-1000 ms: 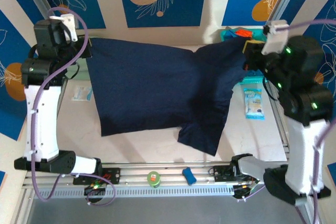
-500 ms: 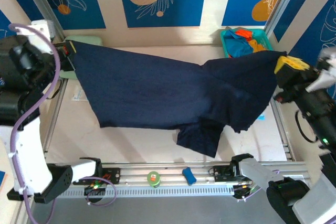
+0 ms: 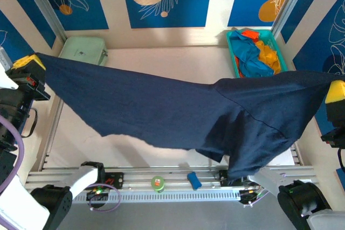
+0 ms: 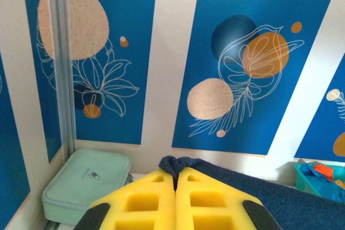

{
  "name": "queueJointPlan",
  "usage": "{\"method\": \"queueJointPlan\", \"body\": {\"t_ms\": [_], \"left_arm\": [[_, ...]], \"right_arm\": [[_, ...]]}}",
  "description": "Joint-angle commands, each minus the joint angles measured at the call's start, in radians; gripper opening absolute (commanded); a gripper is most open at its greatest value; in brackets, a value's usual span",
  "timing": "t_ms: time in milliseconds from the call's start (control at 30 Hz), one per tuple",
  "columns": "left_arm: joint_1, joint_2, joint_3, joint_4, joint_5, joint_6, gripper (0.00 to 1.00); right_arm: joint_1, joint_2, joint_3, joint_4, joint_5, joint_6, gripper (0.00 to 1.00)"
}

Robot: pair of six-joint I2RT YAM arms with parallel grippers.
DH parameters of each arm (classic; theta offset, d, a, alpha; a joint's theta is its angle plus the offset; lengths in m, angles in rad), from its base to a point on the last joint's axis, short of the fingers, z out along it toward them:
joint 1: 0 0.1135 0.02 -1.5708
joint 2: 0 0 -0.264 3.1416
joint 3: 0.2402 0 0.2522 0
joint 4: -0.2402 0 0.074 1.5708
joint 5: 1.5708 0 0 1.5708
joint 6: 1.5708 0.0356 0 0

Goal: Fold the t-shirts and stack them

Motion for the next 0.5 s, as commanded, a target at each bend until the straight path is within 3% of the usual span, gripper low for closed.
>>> {"method": "queueJointPlan", "body": {"t_ms": [0,233,467], "left_arm": [[-0.005,0.007,0.021,0.061,-0.076,0.041,0.0],[-0.006,0.062,0.013,0.108,-0.121,0.09,0.0],[-0.005,0.167,-0.131,0.24,-0.126,0.118,0.0]], "right_arm": [[0.032,0.03,0.013,0.071,0.064,-0.026,0.0],[0.132,0.091,-0.046,0.117,0.224,-0.143,0.0],[0.317,0.192,-0.246,0.338,0.557,-0.441,0.0]]}}
